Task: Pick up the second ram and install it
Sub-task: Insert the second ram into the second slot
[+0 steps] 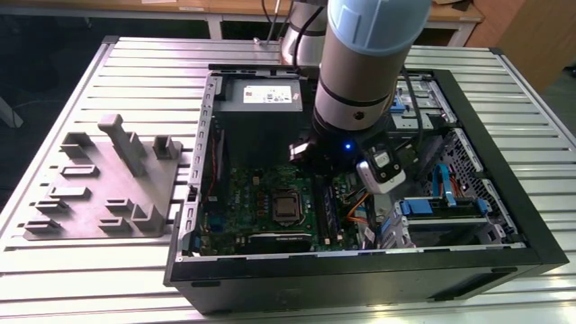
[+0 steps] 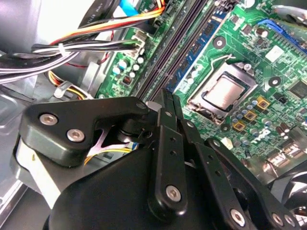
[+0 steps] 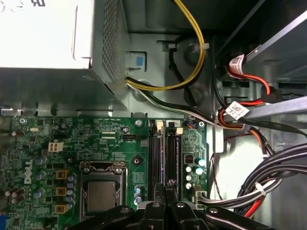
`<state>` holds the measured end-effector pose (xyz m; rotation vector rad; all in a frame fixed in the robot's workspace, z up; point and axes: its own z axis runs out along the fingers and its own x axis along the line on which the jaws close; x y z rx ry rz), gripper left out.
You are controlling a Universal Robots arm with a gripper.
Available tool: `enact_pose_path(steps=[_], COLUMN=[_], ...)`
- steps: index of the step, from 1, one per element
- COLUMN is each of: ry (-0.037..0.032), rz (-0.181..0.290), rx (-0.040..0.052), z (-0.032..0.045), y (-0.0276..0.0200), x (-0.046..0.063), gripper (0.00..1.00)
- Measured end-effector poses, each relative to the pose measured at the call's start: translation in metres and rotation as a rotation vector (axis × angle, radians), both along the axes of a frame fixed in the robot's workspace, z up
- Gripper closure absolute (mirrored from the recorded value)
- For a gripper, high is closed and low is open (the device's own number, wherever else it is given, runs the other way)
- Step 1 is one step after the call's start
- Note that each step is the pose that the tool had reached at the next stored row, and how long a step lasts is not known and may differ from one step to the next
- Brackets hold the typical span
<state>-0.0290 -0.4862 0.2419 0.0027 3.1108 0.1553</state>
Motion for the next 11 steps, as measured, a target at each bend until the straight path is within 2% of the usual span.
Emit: enact_pose_path(steps=[11], ry=[0.0], rz=[0.0], rx=[0.0001], z=[-0.0068], y=[-0.0045], x=[-0.0026], gripper=[0.89])
